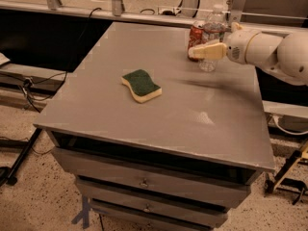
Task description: Move water bottle near coke can
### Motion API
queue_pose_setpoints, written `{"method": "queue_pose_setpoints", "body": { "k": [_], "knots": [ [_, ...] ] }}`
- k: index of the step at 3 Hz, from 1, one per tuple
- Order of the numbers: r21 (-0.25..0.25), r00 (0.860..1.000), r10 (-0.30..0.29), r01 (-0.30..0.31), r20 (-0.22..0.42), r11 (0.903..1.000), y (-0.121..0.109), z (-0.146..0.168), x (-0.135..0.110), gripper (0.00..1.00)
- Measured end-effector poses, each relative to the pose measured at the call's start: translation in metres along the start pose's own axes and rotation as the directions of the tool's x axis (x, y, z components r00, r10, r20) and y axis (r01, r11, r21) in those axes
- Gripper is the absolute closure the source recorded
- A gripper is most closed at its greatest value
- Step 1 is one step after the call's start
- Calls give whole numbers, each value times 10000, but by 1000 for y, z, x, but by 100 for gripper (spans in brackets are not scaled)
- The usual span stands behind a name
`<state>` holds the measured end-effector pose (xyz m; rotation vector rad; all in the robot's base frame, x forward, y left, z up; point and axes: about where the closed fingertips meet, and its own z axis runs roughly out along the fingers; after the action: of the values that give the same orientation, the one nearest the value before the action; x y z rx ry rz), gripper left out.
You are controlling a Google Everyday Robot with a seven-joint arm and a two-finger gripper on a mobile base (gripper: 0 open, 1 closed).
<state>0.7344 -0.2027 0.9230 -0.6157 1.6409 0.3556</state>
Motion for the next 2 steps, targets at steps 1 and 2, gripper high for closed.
{"method": "queue_pose_setpoints", "body": {
  "k": [1,2],
  "knots": [
    [-72,9992,-360,359,-159,9993,-2,-19,-3,0],
    [-215,9949,-947,940,-348,9953,-4,-67,-16,0]
  ]
}}
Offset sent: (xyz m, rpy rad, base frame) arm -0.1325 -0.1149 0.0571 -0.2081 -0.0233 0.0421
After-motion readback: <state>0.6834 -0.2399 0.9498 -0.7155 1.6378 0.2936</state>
